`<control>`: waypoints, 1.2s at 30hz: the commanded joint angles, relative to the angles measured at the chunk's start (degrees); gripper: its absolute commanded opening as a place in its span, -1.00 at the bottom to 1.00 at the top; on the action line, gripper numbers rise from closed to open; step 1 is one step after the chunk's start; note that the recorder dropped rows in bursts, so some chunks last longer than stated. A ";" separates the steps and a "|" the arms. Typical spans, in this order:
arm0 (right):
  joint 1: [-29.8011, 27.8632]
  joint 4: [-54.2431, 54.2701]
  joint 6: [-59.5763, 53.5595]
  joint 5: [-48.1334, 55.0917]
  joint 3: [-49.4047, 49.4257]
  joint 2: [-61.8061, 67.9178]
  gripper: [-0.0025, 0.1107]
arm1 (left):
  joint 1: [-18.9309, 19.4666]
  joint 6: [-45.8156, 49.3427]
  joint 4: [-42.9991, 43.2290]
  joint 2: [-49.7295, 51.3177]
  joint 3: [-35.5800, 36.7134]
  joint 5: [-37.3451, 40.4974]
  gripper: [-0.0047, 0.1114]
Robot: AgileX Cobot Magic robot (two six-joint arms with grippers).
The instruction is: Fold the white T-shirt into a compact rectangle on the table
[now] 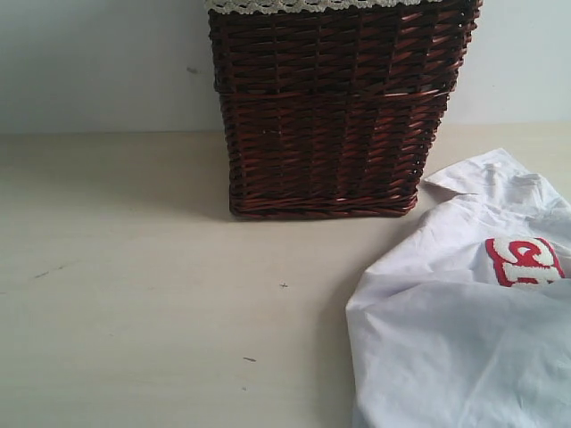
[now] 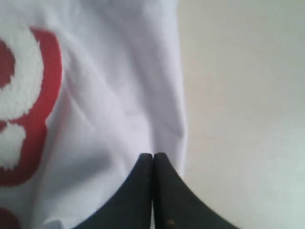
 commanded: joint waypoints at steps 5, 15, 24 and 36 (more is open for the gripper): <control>-0.18 18.38 0.47 1.22 -0.21 -26.19 -0.96 | -0.30 -0.12 -0.03 -0.32 0.00 0.17 -0.92; -0.18 32.18 -7.54 3.32 16.00 -68.69 -0.96 | -0.30 -0.12 -0.03 -0.32 0.00 0.17 -0.92; 6.21 29.43 -8.09 -17.95 40.77 -95.21 -0.96 | -0.30 -0.12 -0.03 -0.32 0.00 0.17 -0.92; 6.11 29.15 -7.56 -16.56 40.77 -97.67 -0.96 | -0.30 -0.14 -0.03 -0.32 0.00 0.17 -0.92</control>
